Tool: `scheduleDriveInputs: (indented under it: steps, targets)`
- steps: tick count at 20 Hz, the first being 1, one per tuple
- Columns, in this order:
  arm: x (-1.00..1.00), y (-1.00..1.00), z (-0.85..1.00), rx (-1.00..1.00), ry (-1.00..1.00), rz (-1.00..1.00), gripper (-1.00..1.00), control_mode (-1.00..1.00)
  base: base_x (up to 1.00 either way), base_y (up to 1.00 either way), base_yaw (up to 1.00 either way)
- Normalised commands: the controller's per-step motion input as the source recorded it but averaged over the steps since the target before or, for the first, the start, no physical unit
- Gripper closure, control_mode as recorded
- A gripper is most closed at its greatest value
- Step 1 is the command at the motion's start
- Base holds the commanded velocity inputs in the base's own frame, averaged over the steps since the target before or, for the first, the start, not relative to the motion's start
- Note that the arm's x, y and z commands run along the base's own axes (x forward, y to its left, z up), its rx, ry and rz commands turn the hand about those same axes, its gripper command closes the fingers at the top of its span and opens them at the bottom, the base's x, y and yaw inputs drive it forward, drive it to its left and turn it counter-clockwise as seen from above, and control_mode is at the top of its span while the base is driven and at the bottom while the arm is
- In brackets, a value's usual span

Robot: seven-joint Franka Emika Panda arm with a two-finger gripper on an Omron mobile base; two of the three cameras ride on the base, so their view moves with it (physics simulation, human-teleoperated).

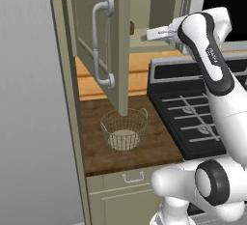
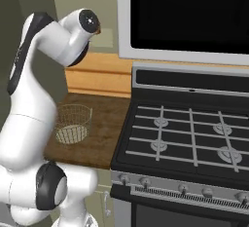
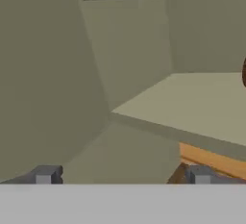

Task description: Open the cabinet, pick up the bread from the cabinet and place it in the basket. Then move the basket to the dining counter.

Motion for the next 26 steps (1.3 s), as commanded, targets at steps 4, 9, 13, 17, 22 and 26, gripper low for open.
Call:
scheduleDriveInputs:
  steps: [4, 9, 13, 17, 22, 26]
  targets:
    - [0.9, 0.0, 0.11, -0.16, -0.03, -0.26, -1.0, -1.0, 0.0, 0.0, 0.0]
    - [0.82, 0.0, -0.04, -0.19, 0.0, -0.29, -1.0, -1.0, 0.0, 0.0, 0.0]
    - [0.61, 0.0, 0.24, -0.06, 0.08, -0.22, -1.0, -1.0, 0.0, 0.0, 0.0]
    - [0.68, -0.01, 0.0, -0.04, 0.05, -0.19, -1.0, -1.0, 0.0, 0.0, 0.0]
    - [0.74, -0.05, -0.09, -0.04, 0.0, -0.19, -1.0, -1.0, 0.0, 0.0, 0.0]
    - [0.77, 0.0, -0.27, 0.0, 0.02, -0.16, -1.0, -1.0, 0.0, 0.0, 0.0]
